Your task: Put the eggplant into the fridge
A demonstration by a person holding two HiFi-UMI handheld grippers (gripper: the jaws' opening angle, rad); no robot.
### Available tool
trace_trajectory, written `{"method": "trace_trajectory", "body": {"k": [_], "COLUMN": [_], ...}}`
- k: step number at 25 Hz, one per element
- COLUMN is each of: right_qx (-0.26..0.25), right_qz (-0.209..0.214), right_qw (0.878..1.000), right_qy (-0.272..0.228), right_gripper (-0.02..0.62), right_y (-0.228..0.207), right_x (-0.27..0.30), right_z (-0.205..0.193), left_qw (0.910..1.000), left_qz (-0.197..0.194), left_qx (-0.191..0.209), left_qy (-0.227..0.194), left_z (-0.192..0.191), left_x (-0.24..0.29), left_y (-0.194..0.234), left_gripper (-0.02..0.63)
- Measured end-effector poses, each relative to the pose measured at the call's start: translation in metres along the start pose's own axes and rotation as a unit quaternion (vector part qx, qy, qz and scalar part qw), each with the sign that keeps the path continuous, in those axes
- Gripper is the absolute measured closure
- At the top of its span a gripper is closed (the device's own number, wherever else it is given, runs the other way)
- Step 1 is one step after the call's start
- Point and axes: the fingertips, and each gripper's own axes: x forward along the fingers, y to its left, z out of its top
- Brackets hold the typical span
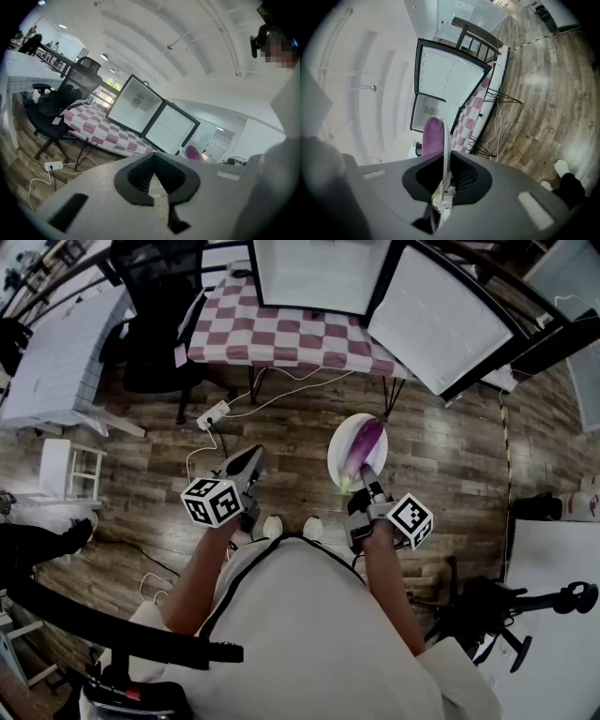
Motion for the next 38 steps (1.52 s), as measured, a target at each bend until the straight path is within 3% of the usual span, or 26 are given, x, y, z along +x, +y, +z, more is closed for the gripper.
{"method": "trace_trajectory", "body": {"k": [15,38], "right_qx": [0.000,-0.019], "right_qz": [0.027,0.012], "right_qw": [0.999,1.000], "right_qy": [0.018,0.005], "right_gripper": [0.554,0.554], "right_y": [0.018,0.026], "right_x": [0.026,0.044], "right_z": [-0.019,-0.045], "left_qw": [0.9991,0.9991], "left_qz": [-0.009,-0.017], "left_qx": [0.043,0.037], "left_qy": [0.000,0.007], "left_z": [0.020,0.029], "left_x": [0.019,-0.005], "left_y": [-0.011,0.025], "left_gripper": [0.604,0.604]}}
